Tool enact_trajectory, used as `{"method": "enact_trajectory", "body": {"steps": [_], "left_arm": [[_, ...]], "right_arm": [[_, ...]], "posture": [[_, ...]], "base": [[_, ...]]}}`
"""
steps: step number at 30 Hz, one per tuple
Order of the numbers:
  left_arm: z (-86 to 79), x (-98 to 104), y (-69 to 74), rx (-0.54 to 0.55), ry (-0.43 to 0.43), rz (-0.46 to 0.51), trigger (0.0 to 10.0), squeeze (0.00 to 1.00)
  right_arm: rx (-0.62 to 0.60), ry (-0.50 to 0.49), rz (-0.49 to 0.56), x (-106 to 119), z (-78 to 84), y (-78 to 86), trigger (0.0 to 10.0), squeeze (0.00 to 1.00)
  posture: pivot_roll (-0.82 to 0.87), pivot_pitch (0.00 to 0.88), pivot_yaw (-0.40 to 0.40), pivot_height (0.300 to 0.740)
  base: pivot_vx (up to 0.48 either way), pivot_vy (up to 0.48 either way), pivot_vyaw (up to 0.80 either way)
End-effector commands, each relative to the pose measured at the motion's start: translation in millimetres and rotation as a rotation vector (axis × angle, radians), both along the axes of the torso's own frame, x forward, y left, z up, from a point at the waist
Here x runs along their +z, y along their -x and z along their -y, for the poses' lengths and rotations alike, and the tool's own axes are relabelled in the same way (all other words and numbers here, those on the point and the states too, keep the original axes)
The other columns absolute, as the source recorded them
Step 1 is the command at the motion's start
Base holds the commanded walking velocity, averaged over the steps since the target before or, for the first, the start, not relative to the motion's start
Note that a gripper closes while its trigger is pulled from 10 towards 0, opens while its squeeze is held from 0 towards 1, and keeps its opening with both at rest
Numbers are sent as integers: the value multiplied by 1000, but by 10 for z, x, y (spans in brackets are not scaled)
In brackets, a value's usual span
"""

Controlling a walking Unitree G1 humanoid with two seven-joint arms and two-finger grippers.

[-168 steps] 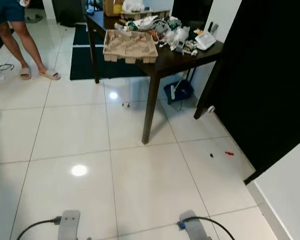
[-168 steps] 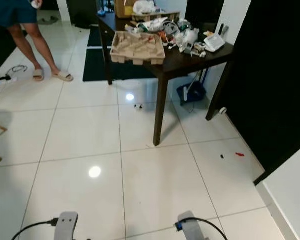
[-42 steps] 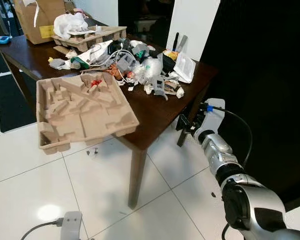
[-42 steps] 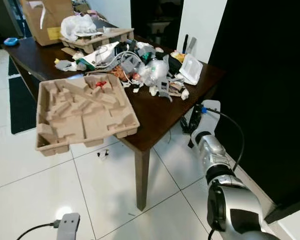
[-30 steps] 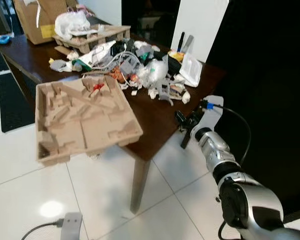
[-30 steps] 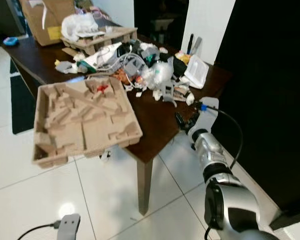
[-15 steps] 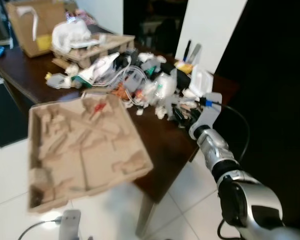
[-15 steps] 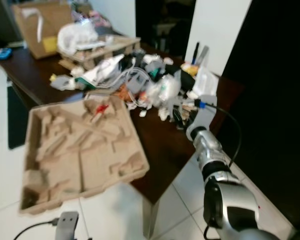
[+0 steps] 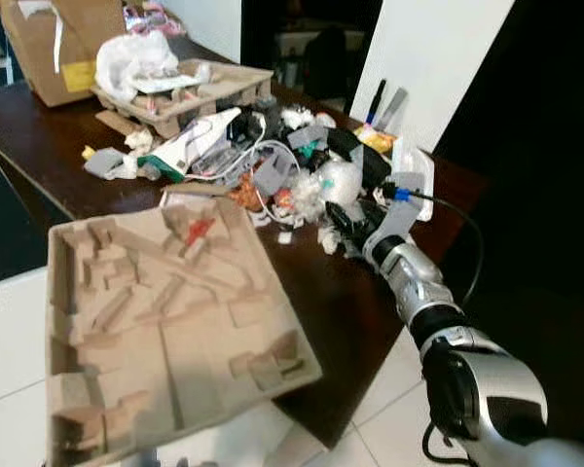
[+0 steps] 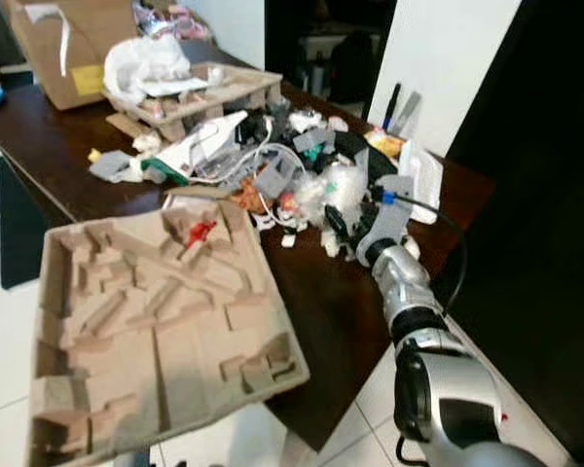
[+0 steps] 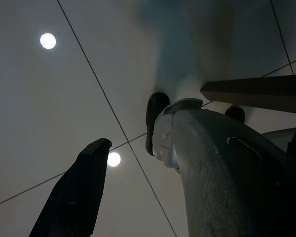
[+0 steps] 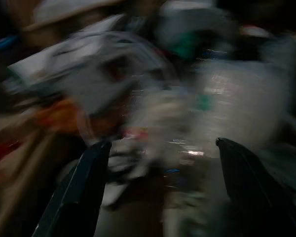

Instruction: Picking trash to rubbish bin

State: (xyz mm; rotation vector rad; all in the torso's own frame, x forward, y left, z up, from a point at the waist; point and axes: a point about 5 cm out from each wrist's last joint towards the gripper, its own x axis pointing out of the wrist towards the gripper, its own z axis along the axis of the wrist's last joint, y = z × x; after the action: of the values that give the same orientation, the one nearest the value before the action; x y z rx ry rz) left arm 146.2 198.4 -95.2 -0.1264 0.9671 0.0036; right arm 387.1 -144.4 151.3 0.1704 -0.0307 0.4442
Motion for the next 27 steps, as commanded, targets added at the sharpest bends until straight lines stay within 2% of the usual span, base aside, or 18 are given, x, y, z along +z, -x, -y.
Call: {"method": "enact_trajectory", "body": {"steps": [1, 4, 9, 19, 22, 27], "left_arm": [[11, -49, 123, 17, 19, -42, 10000, 0], [12, -51, 129, 26, 21, -41, 10000, 0], [9, -52, 138, 29, 20, -39, 10000, 0], [31, -53, 136, 13, 24, -36, 10000, 0], [40, -55, 141, 6, 28, -36, 10000, 0], [49, -58, 149, 0, 31, -36, 10000, 0]], "right_arm": [[105, 71, 4, -66, -137, 54, 10000, 0], [107, 208, -14, -127, -235, 56, 10000, 0], [83, 297, -32, -154, -228, 44, 10000, 0], [-25, 303, -72, -136, -49, 5, 10000, 0], [-75, 363, -123, -220, 33, 17, 10000, 0], [-109, 392, -175, -279, 112, 26, 10000, 0]], "posture": [[157, 82, -88, 740], [157, 82, -88, 740], [177, 90, -100, 740], [155, 103, -91, 740], [153, 103, -91, 740], [149, 101, -92, 740]], "base": [[0, 0, 0], [0, 0, 0], [0, 0, 0], [0, 0, 0], [0, 0, 0], [0, 0, 0]]}}
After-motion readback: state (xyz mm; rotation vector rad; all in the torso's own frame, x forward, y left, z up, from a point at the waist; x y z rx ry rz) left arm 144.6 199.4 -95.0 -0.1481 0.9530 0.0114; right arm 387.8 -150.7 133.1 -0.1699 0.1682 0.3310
